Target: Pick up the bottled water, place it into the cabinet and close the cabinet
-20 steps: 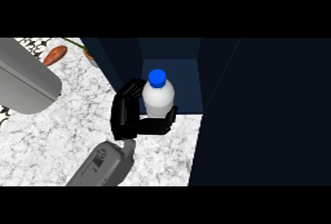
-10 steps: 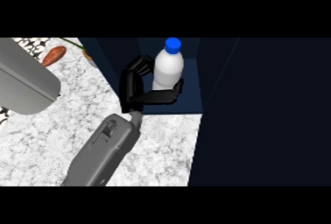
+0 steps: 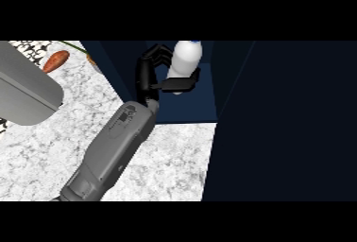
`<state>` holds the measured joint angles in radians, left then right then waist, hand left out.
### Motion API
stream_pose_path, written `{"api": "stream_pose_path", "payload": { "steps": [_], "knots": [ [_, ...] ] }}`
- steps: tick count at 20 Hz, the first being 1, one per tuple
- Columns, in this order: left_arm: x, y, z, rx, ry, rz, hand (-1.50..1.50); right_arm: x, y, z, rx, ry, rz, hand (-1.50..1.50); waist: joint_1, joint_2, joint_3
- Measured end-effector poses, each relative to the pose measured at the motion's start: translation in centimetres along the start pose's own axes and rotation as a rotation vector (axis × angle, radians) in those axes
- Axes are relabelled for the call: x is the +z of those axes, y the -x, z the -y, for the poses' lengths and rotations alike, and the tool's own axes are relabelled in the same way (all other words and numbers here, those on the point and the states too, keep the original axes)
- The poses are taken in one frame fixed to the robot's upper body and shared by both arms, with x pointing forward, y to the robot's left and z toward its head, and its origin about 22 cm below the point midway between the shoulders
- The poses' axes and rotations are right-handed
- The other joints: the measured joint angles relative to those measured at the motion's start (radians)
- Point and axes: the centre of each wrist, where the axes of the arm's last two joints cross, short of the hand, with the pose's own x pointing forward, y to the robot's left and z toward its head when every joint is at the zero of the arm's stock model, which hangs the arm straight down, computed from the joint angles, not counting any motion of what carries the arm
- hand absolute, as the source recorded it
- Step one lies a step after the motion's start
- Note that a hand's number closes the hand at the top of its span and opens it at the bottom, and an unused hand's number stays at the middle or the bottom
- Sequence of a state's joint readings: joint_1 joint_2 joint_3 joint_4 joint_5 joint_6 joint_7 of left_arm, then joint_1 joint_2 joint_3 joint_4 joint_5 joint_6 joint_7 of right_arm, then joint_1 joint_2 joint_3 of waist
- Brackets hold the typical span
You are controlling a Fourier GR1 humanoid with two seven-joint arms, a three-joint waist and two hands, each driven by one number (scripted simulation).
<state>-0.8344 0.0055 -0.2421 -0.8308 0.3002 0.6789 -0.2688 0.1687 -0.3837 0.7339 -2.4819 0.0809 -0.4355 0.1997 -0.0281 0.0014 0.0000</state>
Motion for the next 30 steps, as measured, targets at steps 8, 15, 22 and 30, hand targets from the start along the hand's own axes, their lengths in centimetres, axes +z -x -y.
{"api": "stream_pose_path", "payload": {
  "steps": [8,15,22,30],
  "knots": [
    [-2.0,1.8,-0.6,-0.156,-0.045,-0.016,1.50,0.1,-0.1,-0.1,-0.015,0.001,0.001,-1.50,-0.009,0.002,0.000],
    [-2.1,3.9,-1.0,-0.245,-0.090,-0.062,1.50,0.1,0.1,-0.3,-0.021,-0.009,0.006,-1.50,-0.015,0.007,-0.001],
    [-2.2,4.9,-1.5,-0.267,-0.106,-0.048,1.50,0.0,-0.1,-0.1,-0.015,-0.016,0.010,-1.50,-0.025,0.008,0.000],
    [-2.1,5.7,-1.8,-0.400,-0.121,-0.057,-1.50,0.0,0.1,0.0,-0.013,-0.022,0.026,-1.50,-0.040,0.014,0.000]
  ]
}}
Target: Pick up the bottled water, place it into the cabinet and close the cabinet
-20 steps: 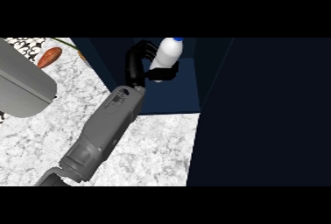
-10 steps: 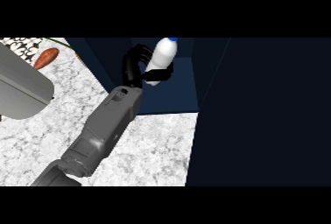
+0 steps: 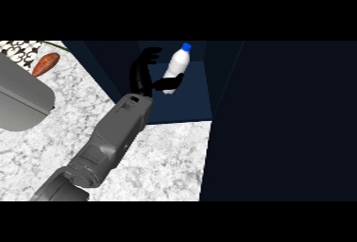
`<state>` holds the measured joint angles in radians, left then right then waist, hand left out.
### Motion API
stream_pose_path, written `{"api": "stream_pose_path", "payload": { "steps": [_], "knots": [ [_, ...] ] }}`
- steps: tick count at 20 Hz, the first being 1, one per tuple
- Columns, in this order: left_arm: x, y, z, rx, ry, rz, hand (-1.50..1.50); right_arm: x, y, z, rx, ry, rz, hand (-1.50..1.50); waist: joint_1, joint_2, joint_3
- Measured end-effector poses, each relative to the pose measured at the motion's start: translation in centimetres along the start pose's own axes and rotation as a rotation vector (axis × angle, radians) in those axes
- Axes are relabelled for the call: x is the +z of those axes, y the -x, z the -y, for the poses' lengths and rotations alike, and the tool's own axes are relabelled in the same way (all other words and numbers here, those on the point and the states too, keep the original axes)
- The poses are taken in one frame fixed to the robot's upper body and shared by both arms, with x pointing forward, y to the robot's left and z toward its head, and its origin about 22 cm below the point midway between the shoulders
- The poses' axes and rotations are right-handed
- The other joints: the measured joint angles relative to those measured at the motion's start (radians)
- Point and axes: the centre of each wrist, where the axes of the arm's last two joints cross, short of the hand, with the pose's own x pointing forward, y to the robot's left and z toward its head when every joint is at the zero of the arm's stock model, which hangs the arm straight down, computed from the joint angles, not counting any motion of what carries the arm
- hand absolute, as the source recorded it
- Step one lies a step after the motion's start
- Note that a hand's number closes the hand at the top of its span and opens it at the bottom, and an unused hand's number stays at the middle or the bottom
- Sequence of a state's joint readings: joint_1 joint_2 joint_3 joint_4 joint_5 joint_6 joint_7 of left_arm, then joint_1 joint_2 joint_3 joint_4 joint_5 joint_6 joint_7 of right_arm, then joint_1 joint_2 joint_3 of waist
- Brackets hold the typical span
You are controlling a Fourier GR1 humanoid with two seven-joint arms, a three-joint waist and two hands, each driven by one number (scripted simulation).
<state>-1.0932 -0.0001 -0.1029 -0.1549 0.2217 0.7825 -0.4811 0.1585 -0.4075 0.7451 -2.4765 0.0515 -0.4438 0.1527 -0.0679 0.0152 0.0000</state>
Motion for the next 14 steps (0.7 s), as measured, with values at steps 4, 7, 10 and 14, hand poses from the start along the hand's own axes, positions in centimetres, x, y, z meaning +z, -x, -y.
{"api": "stream_pose_path", "payload": {
  "steps": [4,7,10,14],
  "knots": [
    [0.00,0.22,-0.01,-0.069,-0.011,0.000,-1.50,0.27,0.05,-0.07,-0.005,0.000,-0.004,-1.50,-0.006,0.000,0.000],
    [0.02,0.32,-0.03,-0.096,-0.023,0.004,-1.50,0.25,0.03,0.03,0.001,-0.010,0.003,-1.50,-0.010,0.002,0.000],
    [0.06,0.36,-0.02,-0.099,-0.024,0.014,-1.50,0.24,0.10,0.02,0.000,-0.011,0.003,-1.50,-0.009,0.003,-0.001],
    [0.11,0.46,-0.05,-0.082,-0.022,0.029,-1.50,0.15,0.02,0.05,-0.001,-0.012,0.009,-1.50,-0.009,0.003,-0.001]
  ]
}}
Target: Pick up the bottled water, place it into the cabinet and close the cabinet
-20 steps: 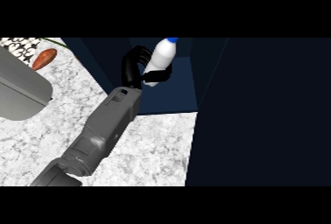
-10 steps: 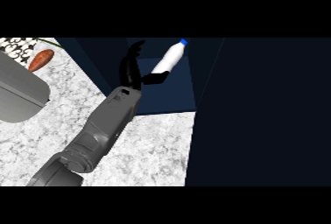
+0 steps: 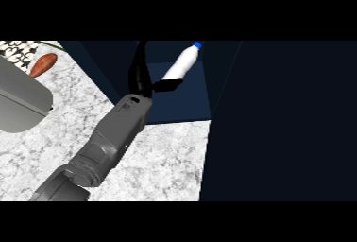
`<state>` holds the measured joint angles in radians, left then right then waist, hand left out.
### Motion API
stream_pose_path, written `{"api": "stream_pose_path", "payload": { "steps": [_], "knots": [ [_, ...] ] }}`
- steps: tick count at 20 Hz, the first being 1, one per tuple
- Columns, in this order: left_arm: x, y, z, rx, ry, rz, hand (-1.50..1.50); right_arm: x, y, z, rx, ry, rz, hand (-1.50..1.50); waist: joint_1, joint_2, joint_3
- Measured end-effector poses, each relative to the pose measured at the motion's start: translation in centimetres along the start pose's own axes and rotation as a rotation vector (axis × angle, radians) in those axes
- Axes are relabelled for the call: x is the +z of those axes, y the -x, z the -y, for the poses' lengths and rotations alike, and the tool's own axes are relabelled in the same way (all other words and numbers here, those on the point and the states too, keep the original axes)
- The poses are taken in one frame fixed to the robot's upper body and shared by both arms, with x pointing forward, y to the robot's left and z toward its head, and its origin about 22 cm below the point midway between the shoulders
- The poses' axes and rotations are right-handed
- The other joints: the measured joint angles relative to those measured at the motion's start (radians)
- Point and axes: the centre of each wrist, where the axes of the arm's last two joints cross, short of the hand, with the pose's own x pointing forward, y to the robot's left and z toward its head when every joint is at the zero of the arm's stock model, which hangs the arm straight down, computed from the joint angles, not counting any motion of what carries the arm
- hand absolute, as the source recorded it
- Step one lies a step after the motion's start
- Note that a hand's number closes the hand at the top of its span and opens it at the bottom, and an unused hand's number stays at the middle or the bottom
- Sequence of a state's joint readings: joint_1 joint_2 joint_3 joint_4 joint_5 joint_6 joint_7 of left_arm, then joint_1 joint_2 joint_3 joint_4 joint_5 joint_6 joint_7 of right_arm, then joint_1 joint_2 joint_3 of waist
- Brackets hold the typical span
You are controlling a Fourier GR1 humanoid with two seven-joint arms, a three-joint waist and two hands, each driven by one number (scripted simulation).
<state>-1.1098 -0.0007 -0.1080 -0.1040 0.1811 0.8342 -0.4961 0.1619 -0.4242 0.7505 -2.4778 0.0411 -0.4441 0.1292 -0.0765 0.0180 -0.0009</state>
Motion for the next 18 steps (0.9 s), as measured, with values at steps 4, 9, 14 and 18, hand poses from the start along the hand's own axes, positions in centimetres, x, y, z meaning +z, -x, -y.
{"api": "stream_pose_path", "payload": {
  "steps": [4,9,14,18],
  "knots": [
    [-0.01,-0.05,-0.03,0.054,0.038,0.017,-1.50,0.03,-0.03,0.02,0.000,-0.001,-0.006,-1.50,0.007,-0.002,-0.001],
    [-0.32,-0.71,-0.21,0.241,0.077,0.088,1.50,-0.12,-0.06,0.03,0.000,-0.005,-0.003,-1.50,0.015,-0.004,-0.002],
    [-0.01,-0.43,-0.38,0.395,0.135,0.147,1.50,0.12,-0.04,-0.02,-0.006,0.000,-0.018,-1.50,0.020,-0.010,-0.001],
    [0.24,-0.81,-0.27,0.490,0.213,0.179,1.50,0.08,-0.09,0.04,-0.003,0.014,-0.032,-1.50,0.029,-0.011,-0.002]
  ]
}}
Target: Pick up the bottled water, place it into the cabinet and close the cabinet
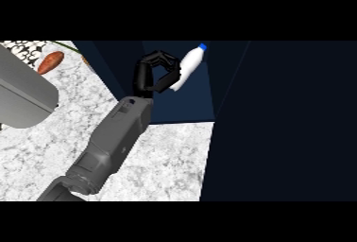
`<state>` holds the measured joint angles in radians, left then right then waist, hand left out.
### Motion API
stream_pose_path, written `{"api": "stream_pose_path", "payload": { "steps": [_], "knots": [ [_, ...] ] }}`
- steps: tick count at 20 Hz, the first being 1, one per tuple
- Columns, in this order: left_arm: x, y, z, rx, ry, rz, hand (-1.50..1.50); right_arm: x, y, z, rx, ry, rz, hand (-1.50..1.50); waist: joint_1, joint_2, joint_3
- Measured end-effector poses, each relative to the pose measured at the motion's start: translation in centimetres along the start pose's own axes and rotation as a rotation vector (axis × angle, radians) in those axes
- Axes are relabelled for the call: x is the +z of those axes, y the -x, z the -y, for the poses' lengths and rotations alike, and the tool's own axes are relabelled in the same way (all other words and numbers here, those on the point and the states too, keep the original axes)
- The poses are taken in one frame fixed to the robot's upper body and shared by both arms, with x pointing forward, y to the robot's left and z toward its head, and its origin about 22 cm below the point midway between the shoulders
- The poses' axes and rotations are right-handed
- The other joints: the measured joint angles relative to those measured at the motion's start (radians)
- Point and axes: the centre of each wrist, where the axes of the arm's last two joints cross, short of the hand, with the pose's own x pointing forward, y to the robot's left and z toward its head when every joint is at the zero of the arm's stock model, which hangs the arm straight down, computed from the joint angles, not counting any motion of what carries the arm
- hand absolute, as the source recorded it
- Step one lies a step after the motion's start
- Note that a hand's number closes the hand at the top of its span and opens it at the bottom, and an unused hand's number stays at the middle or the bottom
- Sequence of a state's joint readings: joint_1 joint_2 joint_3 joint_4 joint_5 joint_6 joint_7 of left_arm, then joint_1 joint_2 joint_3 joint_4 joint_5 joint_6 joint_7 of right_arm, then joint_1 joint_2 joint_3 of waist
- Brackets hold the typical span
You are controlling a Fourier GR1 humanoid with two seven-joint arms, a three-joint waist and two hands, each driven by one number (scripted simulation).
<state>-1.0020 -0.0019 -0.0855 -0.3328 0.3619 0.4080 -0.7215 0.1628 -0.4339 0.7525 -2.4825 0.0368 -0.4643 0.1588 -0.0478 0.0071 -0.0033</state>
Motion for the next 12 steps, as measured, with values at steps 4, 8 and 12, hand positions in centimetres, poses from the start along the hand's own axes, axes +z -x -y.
{"api": "stream_pose_path", "payload": {
  "steps": [4,8,12],
  "knots": [
    [0.8,-0.1,0.1,0.104,0.066,-0.007,1.50,0.0,0.0,0.0,0.002,0.017,-0.001,-1.50,0.018,-0.008,0.001],
    [1.9,-0.3,0.2,0.220,0.126,-0.034,1.50,0.1,0.0,0.0,0.014,0.025,-0.006,-1.50,0.034,-0.016,0.002],
    [3.9,-0.8,0.3,0.300,0.165,-0.048,1.50,0.3,0.1,0.3,0.034,0.033,-0.010,-1.50,0.053,-0.021,0.003]
  ]
}}
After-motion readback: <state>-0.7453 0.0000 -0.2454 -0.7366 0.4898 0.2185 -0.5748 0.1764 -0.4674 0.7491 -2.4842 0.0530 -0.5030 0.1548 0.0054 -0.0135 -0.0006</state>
